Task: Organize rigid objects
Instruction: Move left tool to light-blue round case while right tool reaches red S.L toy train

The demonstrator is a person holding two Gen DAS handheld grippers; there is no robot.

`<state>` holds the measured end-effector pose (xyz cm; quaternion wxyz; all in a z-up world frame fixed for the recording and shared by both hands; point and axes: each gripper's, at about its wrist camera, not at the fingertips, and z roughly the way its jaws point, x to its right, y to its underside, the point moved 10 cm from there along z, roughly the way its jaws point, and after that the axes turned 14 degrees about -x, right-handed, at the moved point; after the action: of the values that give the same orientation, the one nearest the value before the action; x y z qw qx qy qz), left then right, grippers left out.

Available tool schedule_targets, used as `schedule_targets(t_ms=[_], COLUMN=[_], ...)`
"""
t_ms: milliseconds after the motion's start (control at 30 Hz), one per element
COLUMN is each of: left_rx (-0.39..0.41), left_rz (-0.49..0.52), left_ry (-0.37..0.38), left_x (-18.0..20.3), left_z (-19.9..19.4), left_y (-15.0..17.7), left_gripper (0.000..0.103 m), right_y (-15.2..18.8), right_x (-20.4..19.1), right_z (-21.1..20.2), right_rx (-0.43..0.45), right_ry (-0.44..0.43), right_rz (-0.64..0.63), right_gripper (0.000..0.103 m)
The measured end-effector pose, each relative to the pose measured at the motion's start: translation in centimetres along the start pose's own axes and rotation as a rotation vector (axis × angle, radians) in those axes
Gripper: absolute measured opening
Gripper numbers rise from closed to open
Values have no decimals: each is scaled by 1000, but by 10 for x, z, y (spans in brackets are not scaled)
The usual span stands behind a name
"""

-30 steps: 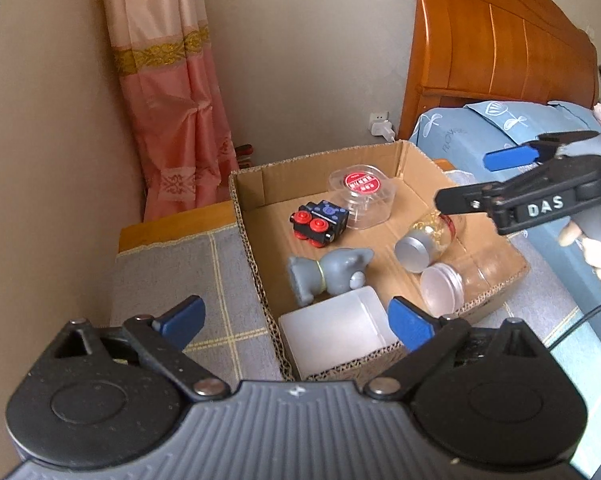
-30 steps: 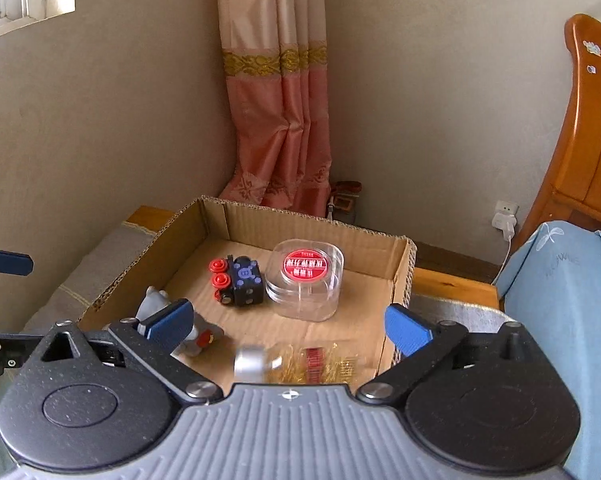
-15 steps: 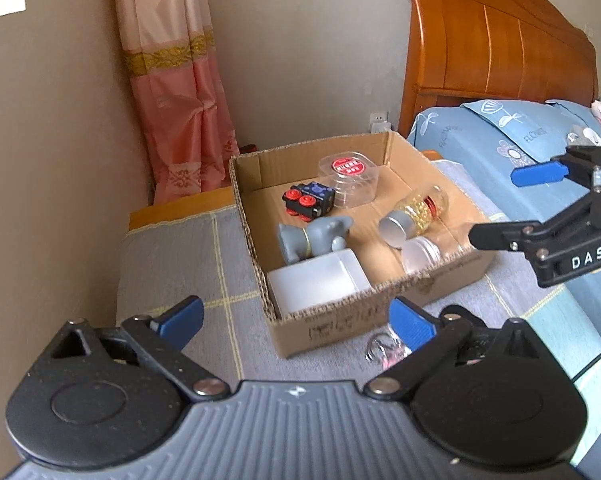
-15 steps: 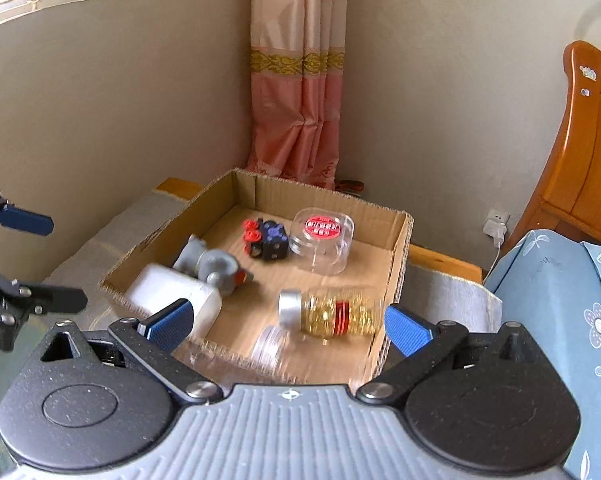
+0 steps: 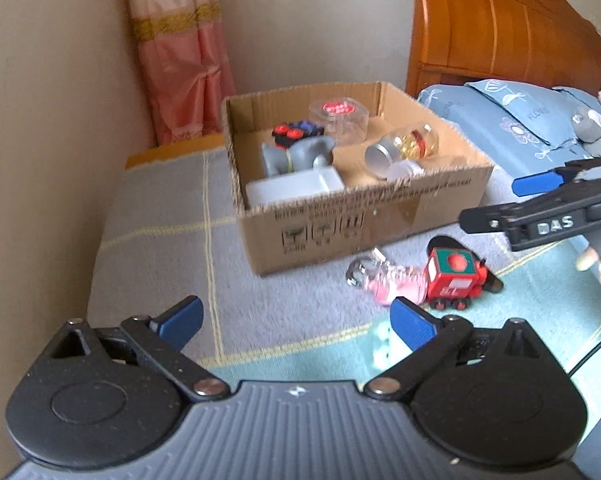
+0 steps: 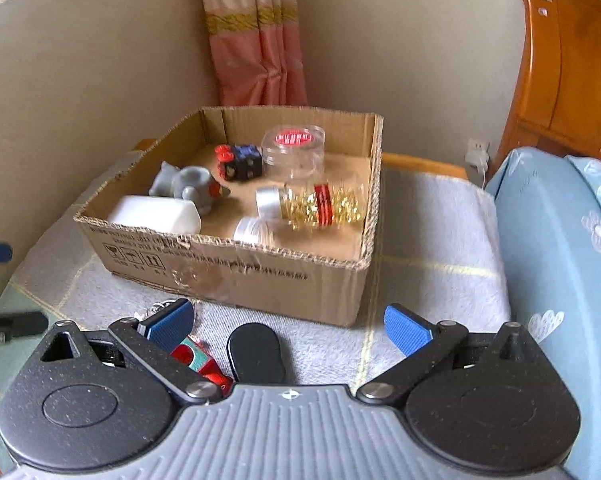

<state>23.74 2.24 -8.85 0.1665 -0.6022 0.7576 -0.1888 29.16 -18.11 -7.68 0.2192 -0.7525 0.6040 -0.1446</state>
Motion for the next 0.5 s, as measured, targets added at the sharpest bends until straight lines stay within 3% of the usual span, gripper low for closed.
schedule_targets(t_ms=[167, 500], left_rx=[13, -7], left_rz=[-56, -76], left_ry=[-82, -66], left_x=[-6, -8], left_z=[3, 9], left_y=[14, 30], left_gripper=[99, 99], right_y=[5, 41], right_x=[-9, -24], right_z=[26, 28], right_rx=[-26, -59], right_ry=[34, 16], right_rz=[-22, -50], right_gripper=[103, 103])
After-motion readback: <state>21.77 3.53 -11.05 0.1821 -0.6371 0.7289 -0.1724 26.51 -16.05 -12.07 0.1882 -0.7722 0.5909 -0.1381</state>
